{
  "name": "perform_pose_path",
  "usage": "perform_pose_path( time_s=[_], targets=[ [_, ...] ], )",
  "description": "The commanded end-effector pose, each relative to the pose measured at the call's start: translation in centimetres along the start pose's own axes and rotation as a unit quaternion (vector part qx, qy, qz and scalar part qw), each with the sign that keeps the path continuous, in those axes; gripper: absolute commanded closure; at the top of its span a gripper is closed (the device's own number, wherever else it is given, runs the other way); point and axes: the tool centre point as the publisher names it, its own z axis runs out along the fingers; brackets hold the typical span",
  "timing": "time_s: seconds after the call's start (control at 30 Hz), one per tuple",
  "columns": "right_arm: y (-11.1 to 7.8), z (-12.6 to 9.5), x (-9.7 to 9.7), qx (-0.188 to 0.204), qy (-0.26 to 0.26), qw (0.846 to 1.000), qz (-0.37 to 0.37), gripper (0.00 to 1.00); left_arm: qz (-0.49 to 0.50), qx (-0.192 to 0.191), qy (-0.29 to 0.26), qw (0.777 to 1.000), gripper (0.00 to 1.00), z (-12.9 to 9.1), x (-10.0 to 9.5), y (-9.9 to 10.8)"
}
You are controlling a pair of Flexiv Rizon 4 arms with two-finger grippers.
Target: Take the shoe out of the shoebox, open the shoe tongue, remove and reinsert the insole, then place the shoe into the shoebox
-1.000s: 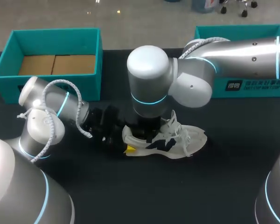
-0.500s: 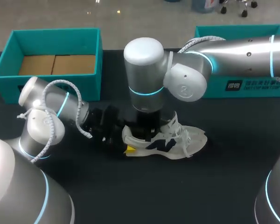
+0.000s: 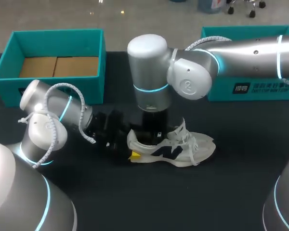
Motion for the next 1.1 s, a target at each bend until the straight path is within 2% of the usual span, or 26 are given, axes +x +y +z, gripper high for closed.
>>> perform_pose_path(
  time_s=[0.03,0.23,0.47,0.87,1.1],
  targets=[
    [-0.8,4.2,0.2,0.002,0.006,1.0,0.002,1.0,-0.002,-0.001,-0.002,1.0,1.0,-0.2,-0.6,0.2],
    [-1.5,1.7,0.0,-0.003,-0.017,1.0,0.002,1.0,-0.002,-0.001,-0.002,1.0,1.0,-0.2,-0.6,0.2],
    [-2.0,-0.8,-0.5,-0.029,-0.051,0.998,-0.002,1.0,-0.002,-0.001,-0.002,1.0,1.0,-0.2,-0.6,0.2],
    [-2.5,-4.0,-0.8,-0.072,-0.085,0.994,-0.001,1.0,-0.002,-0.001,-0.002,1.0,1.0,-0.2,-0.6,0.2],
    [-3.7,-5.4,-1.0,-0.102,-0.098,0.99,0.001,1.0,-0.002,-0.001,-0.002,1.0,1.0,-0.2,-0.6,0.2]
  ],
)
